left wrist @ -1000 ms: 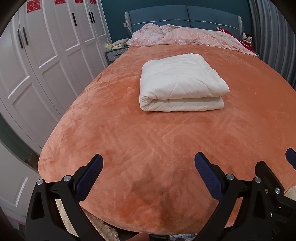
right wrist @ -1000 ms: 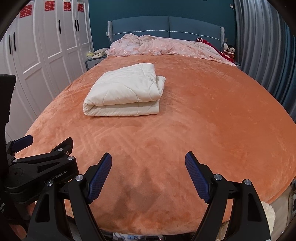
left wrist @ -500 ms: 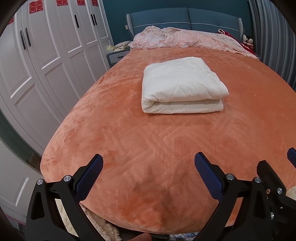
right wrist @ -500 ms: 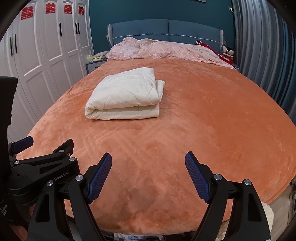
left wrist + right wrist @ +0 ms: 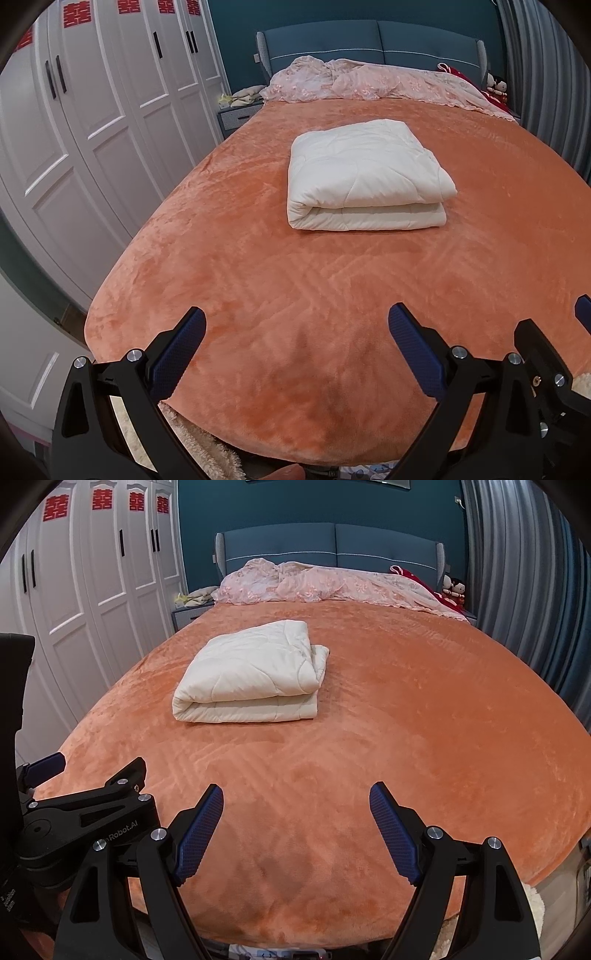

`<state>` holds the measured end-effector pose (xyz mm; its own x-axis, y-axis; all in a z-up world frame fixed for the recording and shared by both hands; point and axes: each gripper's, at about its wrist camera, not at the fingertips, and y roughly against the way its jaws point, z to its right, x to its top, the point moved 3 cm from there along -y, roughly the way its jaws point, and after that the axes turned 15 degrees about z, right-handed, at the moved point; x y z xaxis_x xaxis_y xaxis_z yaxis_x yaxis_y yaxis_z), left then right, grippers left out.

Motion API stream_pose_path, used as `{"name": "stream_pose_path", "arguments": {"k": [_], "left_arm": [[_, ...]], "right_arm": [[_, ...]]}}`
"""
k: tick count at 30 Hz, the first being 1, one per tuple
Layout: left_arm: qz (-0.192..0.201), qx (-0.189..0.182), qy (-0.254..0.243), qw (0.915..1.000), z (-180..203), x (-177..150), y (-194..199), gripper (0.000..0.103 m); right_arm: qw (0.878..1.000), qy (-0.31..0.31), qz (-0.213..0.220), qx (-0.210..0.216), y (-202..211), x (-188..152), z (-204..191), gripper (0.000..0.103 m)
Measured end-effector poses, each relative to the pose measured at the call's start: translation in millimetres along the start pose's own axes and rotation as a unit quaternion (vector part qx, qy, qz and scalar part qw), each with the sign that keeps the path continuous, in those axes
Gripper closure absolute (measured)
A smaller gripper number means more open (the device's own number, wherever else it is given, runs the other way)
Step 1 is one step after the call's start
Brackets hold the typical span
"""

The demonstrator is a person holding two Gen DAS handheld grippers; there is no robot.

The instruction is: Fold large clothes

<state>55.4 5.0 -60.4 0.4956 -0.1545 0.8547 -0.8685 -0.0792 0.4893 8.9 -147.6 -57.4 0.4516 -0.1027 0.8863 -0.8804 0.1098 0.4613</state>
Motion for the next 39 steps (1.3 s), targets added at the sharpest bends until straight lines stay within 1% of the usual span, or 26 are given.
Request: {"name": "stream_pose_path", "arguments": {"k": [18,27,39], "left_arm": [[0.001,0.012,0.000,0.9999,-2.5,1.5,5.5,0.006],[-0.002,0.011,0.005,0.9999,-4.0,1.8,7.6,0.007],[-0.004,0.014,-0.001,0.9999,-1.3,2.4,7.6,0.011]], "right_arm": [[1.000,0.001,0.005,0.000,3.9,2.3,0.5,0.024],[1.000,0.002,0.009,-0.003,5.0,6.3,3.2,0.024],[1.000,0.002,0.008,-0.003,4.3,8.6,5.0,0.024]]}}
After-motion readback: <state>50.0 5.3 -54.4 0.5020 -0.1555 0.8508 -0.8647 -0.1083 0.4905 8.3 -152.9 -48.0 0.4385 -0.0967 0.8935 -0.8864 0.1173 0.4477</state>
